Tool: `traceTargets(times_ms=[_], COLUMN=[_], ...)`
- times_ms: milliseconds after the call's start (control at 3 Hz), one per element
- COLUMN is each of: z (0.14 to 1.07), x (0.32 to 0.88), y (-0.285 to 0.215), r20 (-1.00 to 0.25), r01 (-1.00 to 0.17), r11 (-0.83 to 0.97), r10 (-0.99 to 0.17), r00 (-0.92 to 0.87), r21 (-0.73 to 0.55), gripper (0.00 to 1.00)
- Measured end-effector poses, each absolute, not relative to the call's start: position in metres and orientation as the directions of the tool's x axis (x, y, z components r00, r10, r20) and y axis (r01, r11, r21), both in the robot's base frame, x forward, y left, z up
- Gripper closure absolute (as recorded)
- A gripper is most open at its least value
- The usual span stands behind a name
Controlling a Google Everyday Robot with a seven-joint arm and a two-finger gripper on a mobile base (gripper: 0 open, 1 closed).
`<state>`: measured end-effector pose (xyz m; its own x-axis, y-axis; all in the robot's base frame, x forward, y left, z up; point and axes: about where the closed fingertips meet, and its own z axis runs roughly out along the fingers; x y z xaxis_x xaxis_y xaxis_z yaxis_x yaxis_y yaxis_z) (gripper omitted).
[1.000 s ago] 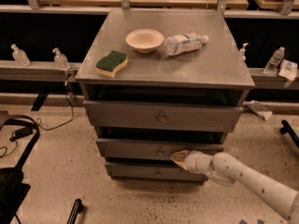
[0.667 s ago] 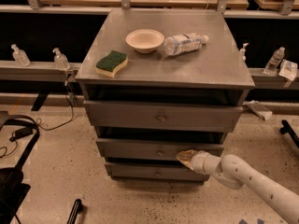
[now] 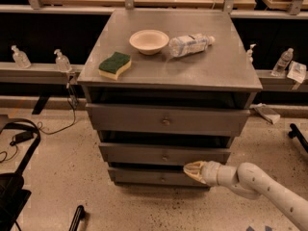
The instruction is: Close middle drawer
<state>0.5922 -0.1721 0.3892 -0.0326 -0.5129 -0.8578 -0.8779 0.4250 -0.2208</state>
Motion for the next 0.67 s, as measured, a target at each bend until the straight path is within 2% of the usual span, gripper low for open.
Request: traceTargets(times_ms=[333, 667], z=[0.392, 0.401], x=[0.543, 0.509], y=[-0.138, -0.117], r20=[-0.868, -0.888], r01=[-0.957, -0.988], r11=[0.251, 0.124], r10=[-0.497, -0.460], r00=[0.004, 0.022], r21=[-0.148, -0.088], gripper=[1.00, 1.00])
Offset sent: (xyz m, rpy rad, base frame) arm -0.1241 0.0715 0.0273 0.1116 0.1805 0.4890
